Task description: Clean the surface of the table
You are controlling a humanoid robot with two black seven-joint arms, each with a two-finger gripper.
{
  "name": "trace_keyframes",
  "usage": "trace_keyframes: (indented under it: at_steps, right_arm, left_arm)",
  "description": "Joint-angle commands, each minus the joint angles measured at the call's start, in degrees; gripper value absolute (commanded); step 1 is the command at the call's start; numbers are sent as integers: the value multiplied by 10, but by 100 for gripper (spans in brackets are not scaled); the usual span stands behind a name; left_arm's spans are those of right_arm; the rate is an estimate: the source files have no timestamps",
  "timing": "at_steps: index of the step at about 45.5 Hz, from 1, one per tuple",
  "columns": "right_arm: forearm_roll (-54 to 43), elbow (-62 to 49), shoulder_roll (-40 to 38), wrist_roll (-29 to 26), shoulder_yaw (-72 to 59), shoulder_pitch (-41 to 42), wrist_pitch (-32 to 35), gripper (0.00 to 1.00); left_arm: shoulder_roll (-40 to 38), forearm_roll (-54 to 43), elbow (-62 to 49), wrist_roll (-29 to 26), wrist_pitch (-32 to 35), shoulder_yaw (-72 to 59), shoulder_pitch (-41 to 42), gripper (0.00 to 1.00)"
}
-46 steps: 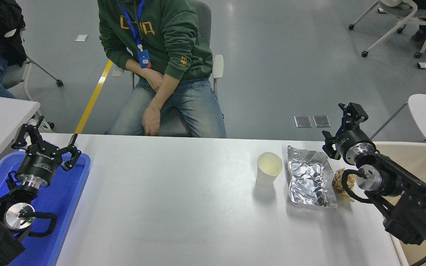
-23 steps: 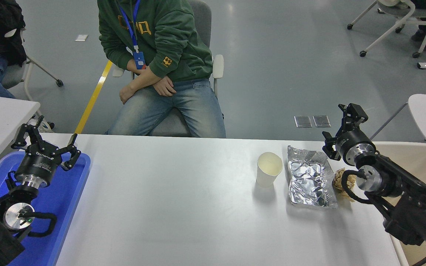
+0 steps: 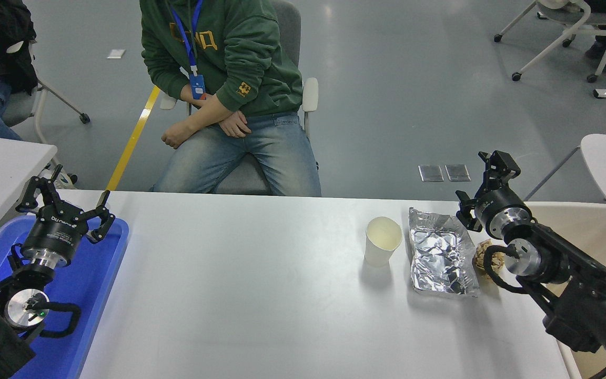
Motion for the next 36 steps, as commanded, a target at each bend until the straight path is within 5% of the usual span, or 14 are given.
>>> trace_keyframes:
  at_steps: [1,36]
  right_arm:
    - [-2,-2,0,0,-5,0,1,100]
    - [-10,1,-34,0,-184,74,7,100]
  left_arm:
    - [0,0,0,0,0,0,0,100]
    - [-1,0,0,0,0,1,0,100]
